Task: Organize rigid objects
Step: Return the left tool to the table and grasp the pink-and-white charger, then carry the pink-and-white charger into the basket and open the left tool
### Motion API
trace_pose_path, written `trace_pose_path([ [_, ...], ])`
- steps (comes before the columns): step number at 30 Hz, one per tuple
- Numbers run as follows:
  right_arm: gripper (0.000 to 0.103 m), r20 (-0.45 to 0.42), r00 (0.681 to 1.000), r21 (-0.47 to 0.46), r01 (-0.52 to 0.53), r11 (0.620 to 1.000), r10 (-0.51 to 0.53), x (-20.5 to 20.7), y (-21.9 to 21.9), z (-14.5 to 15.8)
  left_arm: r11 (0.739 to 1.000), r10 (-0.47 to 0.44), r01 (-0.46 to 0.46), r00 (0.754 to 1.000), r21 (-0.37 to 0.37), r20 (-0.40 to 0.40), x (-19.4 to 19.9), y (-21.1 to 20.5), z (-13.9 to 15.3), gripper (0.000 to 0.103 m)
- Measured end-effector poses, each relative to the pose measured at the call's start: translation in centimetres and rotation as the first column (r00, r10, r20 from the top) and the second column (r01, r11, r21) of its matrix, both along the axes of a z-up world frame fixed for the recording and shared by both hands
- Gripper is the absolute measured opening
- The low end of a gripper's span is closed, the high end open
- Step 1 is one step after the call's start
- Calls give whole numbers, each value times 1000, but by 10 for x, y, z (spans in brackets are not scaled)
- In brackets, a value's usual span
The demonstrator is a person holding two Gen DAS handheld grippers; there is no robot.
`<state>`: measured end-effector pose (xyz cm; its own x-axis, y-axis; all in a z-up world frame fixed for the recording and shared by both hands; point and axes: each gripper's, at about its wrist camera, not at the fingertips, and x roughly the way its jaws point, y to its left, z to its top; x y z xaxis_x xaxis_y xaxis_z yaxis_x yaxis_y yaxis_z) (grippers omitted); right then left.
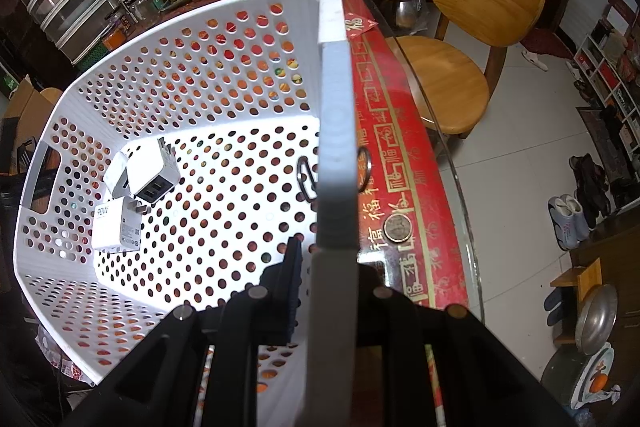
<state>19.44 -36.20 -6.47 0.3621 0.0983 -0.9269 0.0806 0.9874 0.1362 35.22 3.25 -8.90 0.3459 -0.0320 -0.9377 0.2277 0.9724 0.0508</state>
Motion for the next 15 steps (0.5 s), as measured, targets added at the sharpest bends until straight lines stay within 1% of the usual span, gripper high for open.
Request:
trace_pose_path([
  [3,17,0,1000,-2,-1,1000,1,0,0,0,1000,-6,6,998,3,56,-10,0,28,25],
  [4,17,0,1000,-1,-1,1000,1,0,0,0,1000,-7,7,996,-4,83,-15,0,40,25],
  [9,17,0,1000,0,-2,1000,2,0,-1,0,999,-27,30,985,-18,170,-34,-6,92,25],
  [11,17,0,1000,-2,-3,1000,3,1,-1,0,998,-50,55,975,-17,215,-45,-17,117,25],
  [13,17,0,1000,-4,-1,1000,1,1,0,0,997,-72,77,967,-11,243,-54,-27,135,25],
  [14,17,1,1000,-5,-1,1000,1,1,0,0,995,-99,104,961,-3,257,-60,-39,144,25],
  [15,17,0,1000,-4,-1,1000,1,1,0,1,993,-113,117,958,2,262,-62,-47,148,25],
])
